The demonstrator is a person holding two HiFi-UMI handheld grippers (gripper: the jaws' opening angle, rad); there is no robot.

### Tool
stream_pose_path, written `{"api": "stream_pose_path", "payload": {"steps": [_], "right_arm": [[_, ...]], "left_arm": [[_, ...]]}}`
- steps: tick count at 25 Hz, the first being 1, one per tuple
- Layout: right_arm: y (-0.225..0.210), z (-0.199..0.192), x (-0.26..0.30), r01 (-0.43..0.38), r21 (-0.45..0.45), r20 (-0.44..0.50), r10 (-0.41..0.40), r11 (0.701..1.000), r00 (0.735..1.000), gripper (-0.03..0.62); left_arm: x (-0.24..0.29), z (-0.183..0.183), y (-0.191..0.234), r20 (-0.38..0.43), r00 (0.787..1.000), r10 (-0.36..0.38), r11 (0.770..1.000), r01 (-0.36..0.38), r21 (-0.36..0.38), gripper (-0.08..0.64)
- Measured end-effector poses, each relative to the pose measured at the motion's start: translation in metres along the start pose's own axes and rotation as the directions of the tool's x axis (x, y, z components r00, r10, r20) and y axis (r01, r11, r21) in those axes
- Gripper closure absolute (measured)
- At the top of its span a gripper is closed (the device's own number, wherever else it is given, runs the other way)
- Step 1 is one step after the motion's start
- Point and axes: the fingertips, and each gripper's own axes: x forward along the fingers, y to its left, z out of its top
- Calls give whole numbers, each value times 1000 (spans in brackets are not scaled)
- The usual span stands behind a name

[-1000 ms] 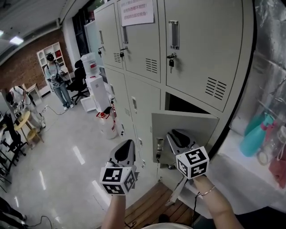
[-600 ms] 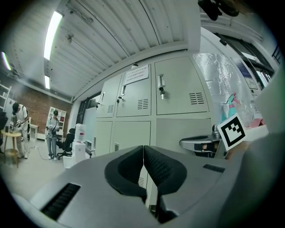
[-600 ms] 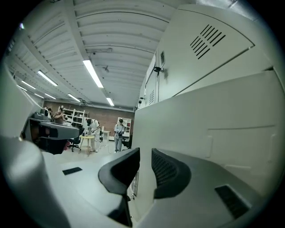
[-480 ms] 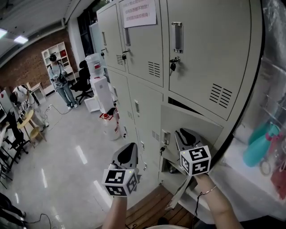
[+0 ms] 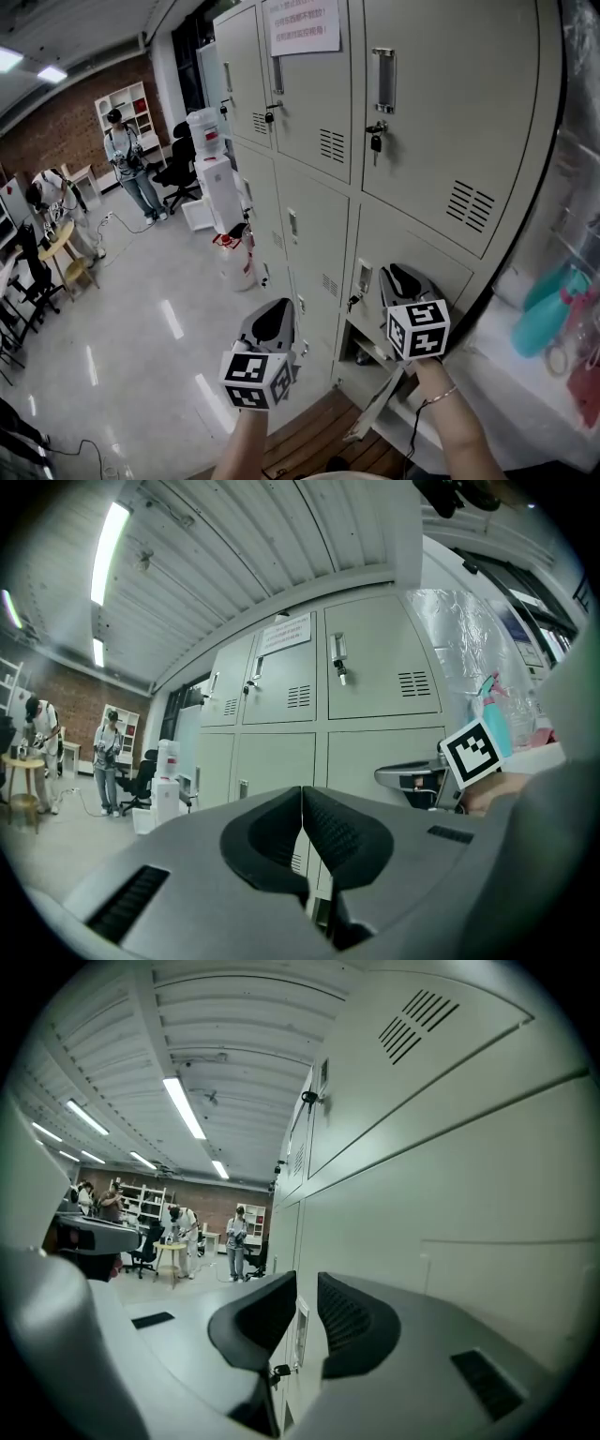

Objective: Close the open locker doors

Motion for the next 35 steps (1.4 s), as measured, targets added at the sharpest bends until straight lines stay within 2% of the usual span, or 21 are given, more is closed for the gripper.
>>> {"api": "stream_pose_path", "payload": {"steps": [7,14,25,35], "right_arm": [[1,-4,-7,-4,48,-8,4,999,1000,535],[32,-3,-49,-22,65,20,20,998,1000,535],[52,-17,-143,58,99,49,-63,993,997,535],[47,-73,-225,193,161,-33,-190,968,981,535]], "left_arm": [[-14,3,2,8,1000,-8,1000,8,9,538],[-35,0,-5,24,999,-47,999,47,1,538],[-65,-15,-48,5,984,-179,984,179,12,538],[-88,-44,-89,-50,958,-283,959,283,3,538]]}}
